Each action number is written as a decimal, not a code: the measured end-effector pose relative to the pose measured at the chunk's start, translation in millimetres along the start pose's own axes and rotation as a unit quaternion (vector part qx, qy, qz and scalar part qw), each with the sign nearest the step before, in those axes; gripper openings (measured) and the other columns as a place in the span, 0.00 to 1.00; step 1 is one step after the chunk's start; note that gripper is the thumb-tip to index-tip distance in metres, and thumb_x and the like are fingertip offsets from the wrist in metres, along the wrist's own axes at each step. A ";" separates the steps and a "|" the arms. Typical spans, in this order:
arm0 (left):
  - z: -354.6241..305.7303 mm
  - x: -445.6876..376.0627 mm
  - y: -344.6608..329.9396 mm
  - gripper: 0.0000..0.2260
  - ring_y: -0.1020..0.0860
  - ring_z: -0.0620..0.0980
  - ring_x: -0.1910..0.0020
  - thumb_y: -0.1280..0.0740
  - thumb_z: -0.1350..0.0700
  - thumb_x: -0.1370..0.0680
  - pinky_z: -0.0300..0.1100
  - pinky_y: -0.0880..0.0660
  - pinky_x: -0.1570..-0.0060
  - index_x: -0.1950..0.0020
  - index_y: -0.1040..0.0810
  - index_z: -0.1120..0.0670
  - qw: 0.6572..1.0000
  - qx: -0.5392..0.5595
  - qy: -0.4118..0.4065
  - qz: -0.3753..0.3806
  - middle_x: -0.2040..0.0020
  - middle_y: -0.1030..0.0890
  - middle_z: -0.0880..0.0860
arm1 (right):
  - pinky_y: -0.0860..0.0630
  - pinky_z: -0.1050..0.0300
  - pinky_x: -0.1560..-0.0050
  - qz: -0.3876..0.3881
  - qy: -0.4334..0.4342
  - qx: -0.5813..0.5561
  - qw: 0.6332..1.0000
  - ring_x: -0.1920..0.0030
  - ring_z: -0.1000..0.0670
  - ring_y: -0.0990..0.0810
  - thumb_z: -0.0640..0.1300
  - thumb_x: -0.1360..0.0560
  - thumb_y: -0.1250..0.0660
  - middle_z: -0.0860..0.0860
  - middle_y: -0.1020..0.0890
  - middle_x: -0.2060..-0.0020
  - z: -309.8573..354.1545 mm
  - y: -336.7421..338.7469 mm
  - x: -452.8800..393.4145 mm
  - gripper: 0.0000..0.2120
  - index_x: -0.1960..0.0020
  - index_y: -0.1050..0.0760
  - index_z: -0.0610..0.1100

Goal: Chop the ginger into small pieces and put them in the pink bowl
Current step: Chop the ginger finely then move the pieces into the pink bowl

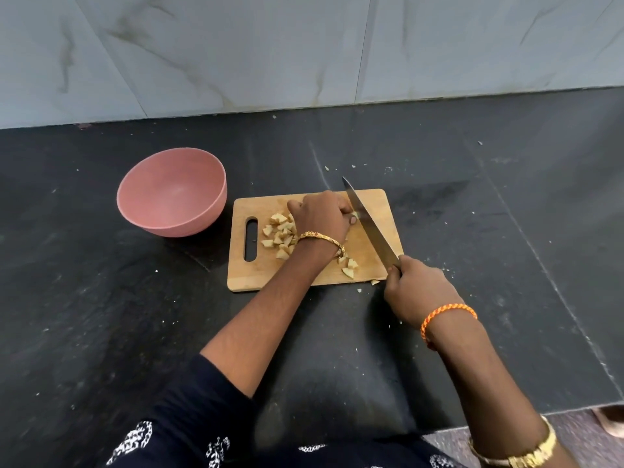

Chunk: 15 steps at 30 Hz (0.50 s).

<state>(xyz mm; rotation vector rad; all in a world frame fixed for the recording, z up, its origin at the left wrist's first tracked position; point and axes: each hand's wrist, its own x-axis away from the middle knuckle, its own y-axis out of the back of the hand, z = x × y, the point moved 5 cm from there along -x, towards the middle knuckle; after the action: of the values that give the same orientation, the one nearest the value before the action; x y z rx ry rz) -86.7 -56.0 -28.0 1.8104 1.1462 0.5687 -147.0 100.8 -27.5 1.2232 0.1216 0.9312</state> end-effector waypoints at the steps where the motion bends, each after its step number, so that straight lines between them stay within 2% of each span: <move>1: -1.1 -0.2 1.2 0.07 0.25 0.52 0.47 0.31 0.50 0.26 0.46 0.44 0.53 0.51 0.17 0.49 1.000 -0.003 0.002 -0.010 0.53 0.16 0.49 | 0.22 0.49 0.52 0.006 0.001 0.004 1.000 0.56 0.42 0.21 0.48 0.20 0.48 0.43 0.22 0.56 0.0 1.4 1.4 0.12 0.50 0.28 0.44; 5: 0.0 -3.9 2.4 0.07 0.28 0.53 0.47 0.31 0.51 0.26 0.46 0.44 0.53 0.51 0.17 0.49 1.000 0.003 -0.002 -0.001 0.53 0.17 0.49 | 0.23 0.52 0.52 0.038 0.000 0.001 0.999 0.55 0.42 0.21 0.49 0.20 0.48 0.44 0.21 0.57 -13.7 10.6 20.4 0.11 0.53 0.28 0.46; 7: 0.0 -4.8 1.5 0.07 0.29 0.53 0.45 0.32 0.53 0.26 0.46 0.45 0.52 0.50 0.17 0.48 1.000 -0.001 -0.007 0.022 0.52 0.17 0.49 | 0.25 0.54 0.56 0.035 -0.002 -0.008 0.999 0.57 0.43 0.21 0.50 0.20 0.46 0.45 0.21 0.61 -24.5 14.3 31.6 0.11 0.57 0.28 0.49; 10: 3.5 -4.0 -0.1 0.08 0.29 0.52 0.44 0.33 0.57 0.25 0.46 0.45 0.52 0.49 0.18 0.47 1.000 0.005 -0.013 0.019 0.51 0.17 0.48 | 0.27 0.55 0.61 0.002 0.007 -0.055 0.998 0.62 0.44 0.22 0.51 0.21 0.45 0.46 0.22 0.66 -27.2 17.2 38.3 0.12 0.57 0.27 0.48; 15: 6.7 -3.4 0.1 0.13 0.28 0.53 0.43 0.35 0.59 0.25 0.46 0.44 0.52 0.42 0.22 0.49 1.000 0.031 0.001 -0.004 0.54 0.16 0.50 | 0.22 0.50 0.57 -0.037 0.019 -0.089 0.995 0.61 0.42 0.21 0.52 0.21 0.44 0.45 0.21 0.66 -15.5 15.7 23.2 0.12 0.55 0.26 0.47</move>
<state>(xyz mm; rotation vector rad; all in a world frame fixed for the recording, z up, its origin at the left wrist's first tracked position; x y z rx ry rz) -83.2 -61.9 -31.0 1.8570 1.1834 0.5351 -149.1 128.4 -11.2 1.0307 0.1110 0.8818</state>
